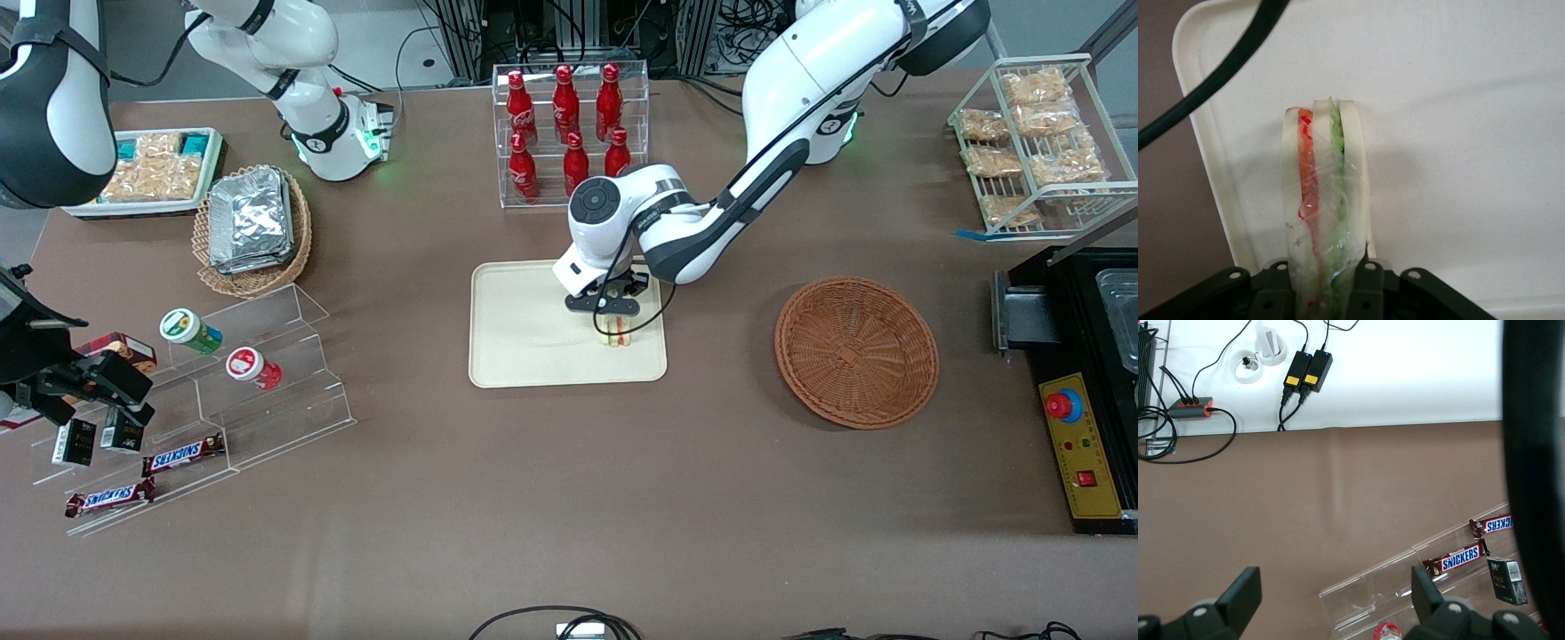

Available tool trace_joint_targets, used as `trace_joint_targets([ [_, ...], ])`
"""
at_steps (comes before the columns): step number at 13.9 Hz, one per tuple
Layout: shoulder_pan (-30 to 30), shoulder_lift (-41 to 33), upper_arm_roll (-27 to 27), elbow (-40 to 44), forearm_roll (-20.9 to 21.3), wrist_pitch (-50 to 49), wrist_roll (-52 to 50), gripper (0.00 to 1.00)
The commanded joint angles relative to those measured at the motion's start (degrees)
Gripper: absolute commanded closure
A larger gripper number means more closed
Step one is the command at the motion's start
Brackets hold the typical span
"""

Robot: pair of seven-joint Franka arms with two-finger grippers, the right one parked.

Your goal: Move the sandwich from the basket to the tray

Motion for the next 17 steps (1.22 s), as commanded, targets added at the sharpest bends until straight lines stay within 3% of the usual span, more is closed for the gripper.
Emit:
trace_joint_targets([
  [1,-0.53,0.82,0.29,2.44,1.40,-0.23,-2.49,0.15],
  [3,-0.35,0.64,0.29,3.50,1.05,-0.40,-2.76,0.02],
  [9,3.07,-0.15,0.12,10.70,0.17,-3.56,-6.71,0.01],
  [11,4.04,-0.06,0.20,14.73,-2.97,-7.94,-6.71,0.01],
  [14,7.81,-0.58,0.12,20.10,-4.22,-16.02,-6.71,0.01],
  [17,12.38,-3.22,0.20,20.03,-4.22,-18.16,-6.63,0.01],
])
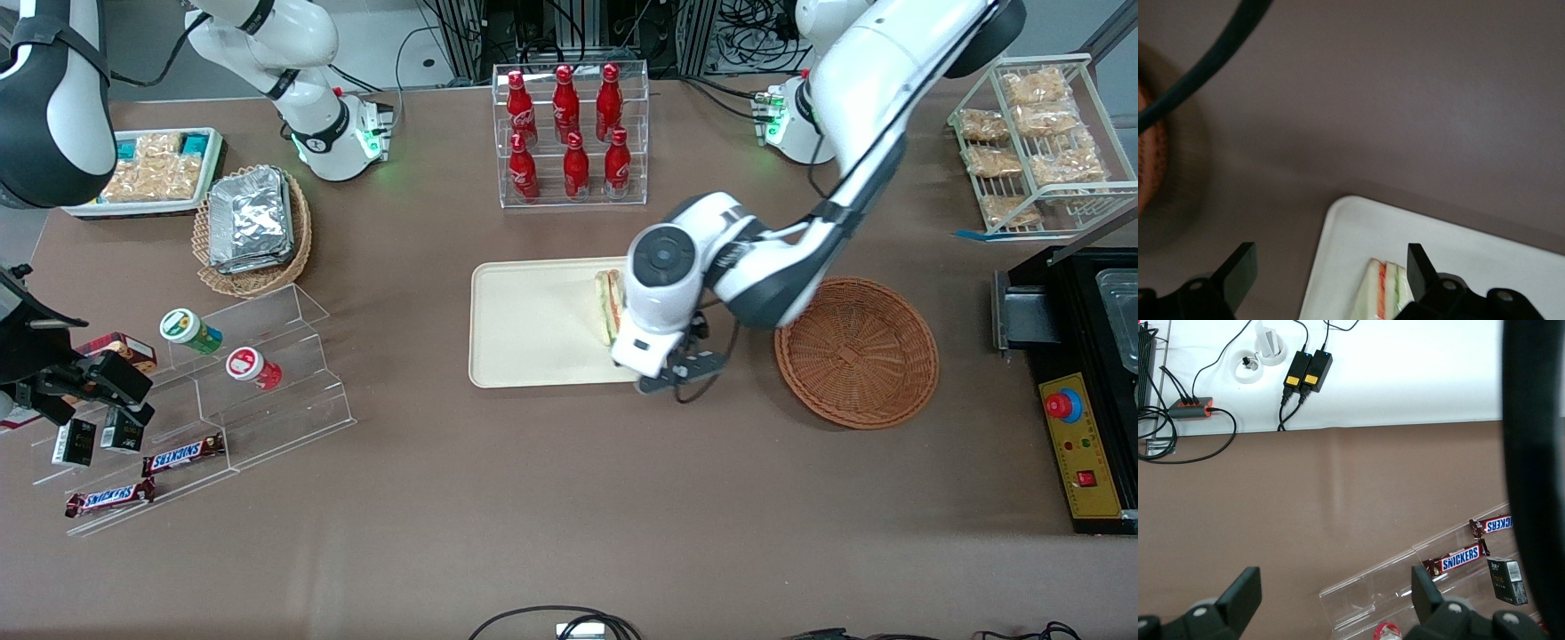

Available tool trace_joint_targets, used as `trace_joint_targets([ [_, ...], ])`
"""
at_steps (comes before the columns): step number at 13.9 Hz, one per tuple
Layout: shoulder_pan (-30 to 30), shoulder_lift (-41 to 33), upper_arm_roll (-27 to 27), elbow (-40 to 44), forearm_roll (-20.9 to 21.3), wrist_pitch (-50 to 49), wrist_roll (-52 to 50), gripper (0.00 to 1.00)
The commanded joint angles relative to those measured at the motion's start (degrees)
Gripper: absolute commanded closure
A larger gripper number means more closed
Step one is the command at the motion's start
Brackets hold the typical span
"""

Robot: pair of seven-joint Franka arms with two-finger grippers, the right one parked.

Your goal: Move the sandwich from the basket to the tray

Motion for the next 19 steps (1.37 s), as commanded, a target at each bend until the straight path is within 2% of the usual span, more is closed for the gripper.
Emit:
trace_joint_targets([
  [1,3.90,-2.97,-0.34,-0.41,-0.77,-1.69,-0.88,0.01],
  [5,9.25,-6.92,-0.60,-0.33,-0.94,-7.14,2.01,0.01],
  [13,18.23,-14.65,0.18,-0.59,-9.90,-14.16,22.82,0.01],
  [14,18.06,-16.32,3.15,-0.68,-11.56,-15.04,26.07,0.01],
  [17,15.35,-24.14,14.04,-2.70,-20.17,-16.97,39.33,0.01],
  [19,14.02,-26.78,18.37,-2.61,-22.29,-20.31,45.41,0.01],
])
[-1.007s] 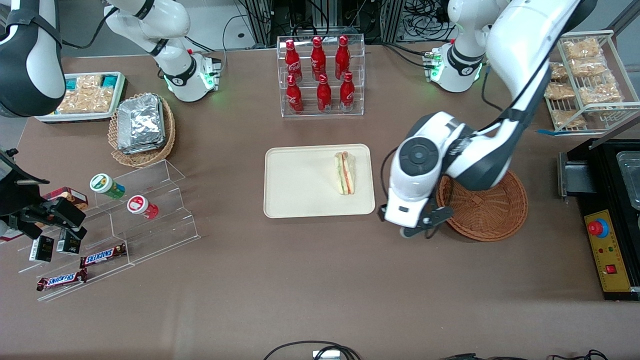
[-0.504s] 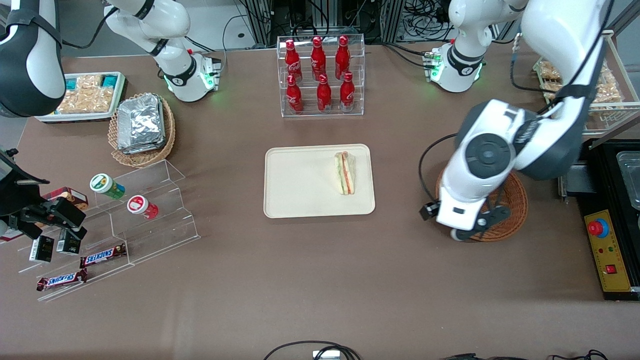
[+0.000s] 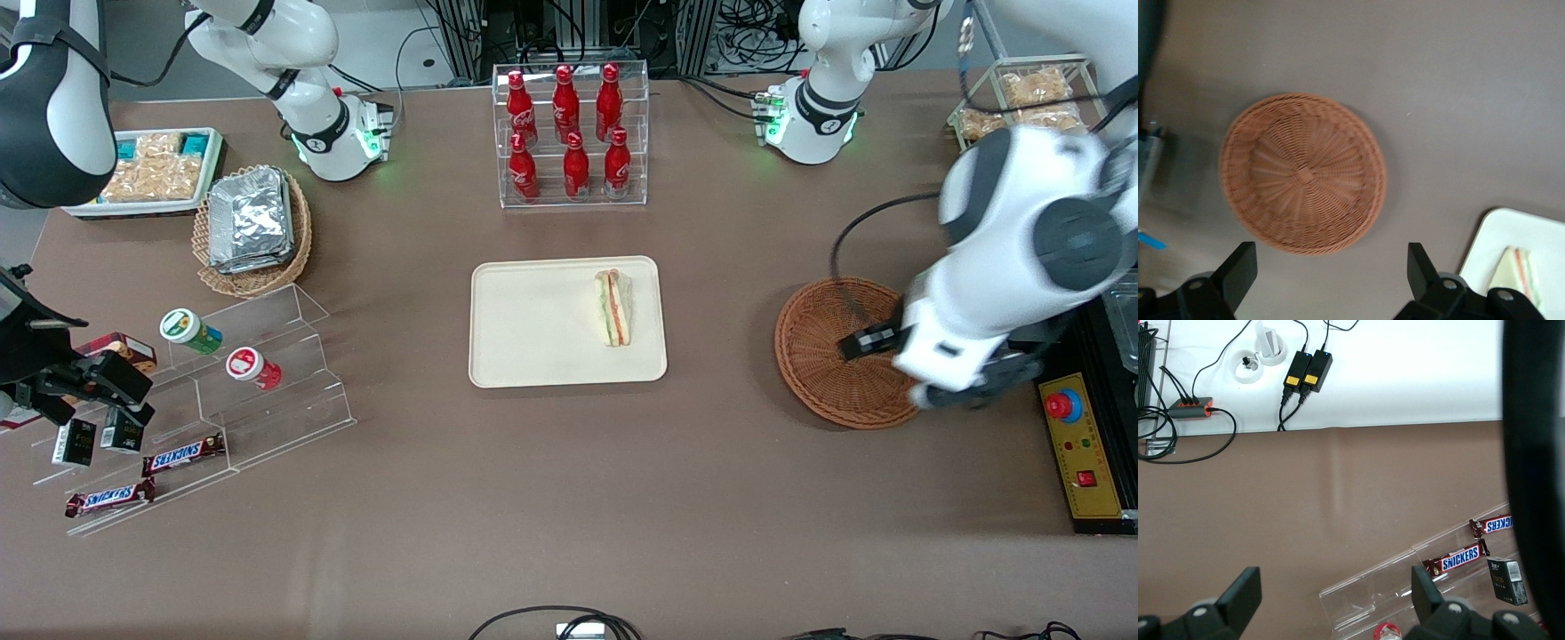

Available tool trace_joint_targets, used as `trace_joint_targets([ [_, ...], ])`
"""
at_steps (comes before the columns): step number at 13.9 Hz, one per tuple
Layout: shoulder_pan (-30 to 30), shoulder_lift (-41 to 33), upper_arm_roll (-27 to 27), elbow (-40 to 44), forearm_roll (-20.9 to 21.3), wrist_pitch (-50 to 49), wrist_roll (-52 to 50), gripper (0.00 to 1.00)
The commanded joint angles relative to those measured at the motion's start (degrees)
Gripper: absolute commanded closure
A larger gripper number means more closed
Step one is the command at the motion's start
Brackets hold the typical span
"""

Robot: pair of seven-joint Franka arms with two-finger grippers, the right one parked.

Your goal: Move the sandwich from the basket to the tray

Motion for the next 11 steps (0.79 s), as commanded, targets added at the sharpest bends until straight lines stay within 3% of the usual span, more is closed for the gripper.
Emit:
trace_joint_targets([
  [1,-2.01,-6.11,5.15,-2.47,-3.10,-2.96,7.95,0.01],
  [6,-2.10,-10.86,9.63,-2.47,-5.56,-7.97,20.97,0.01],
  [11,-2.10,-12.45,10.17,-1.77,-8.19,-10.44,23.10,0.01],
])
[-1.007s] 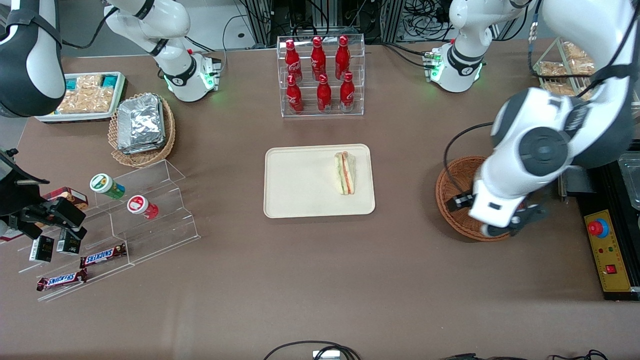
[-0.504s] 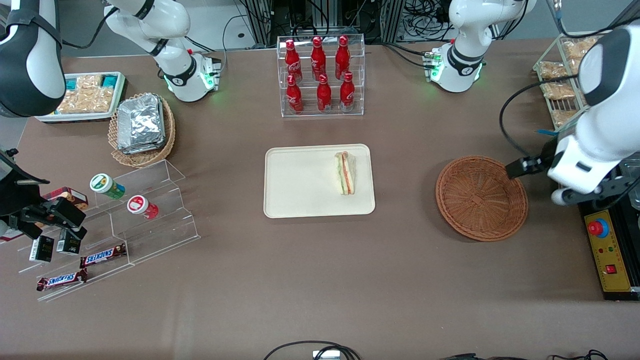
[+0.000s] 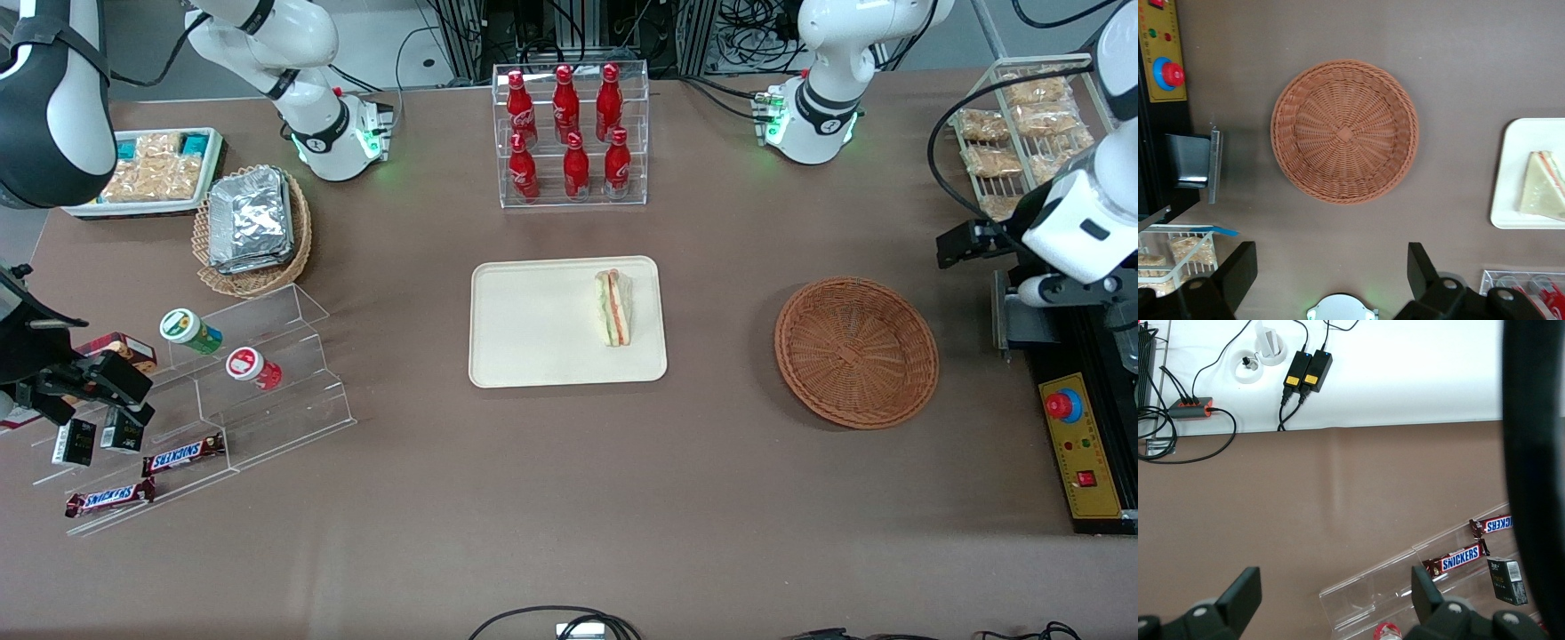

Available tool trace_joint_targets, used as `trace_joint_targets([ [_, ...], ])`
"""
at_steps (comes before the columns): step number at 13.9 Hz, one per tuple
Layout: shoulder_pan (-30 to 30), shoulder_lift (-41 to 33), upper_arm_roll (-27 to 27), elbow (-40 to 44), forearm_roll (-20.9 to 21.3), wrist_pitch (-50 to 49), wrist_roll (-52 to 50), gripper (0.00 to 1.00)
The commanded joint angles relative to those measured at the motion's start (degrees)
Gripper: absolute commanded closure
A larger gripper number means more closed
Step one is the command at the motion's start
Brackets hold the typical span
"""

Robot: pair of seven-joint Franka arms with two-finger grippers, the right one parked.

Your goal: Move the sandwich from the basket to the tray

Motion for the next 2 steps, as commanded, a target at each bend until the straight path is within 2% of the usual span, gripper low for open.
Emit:
trace_joint_targets([
  [1,-0.75,-1.34,0.96,-1.03,-2.06,-0.42,1.17,0.00],
  [2,-0.75,-1.33,0.96,-0.94,-2.06,-0.42,1.17,0.00],
])
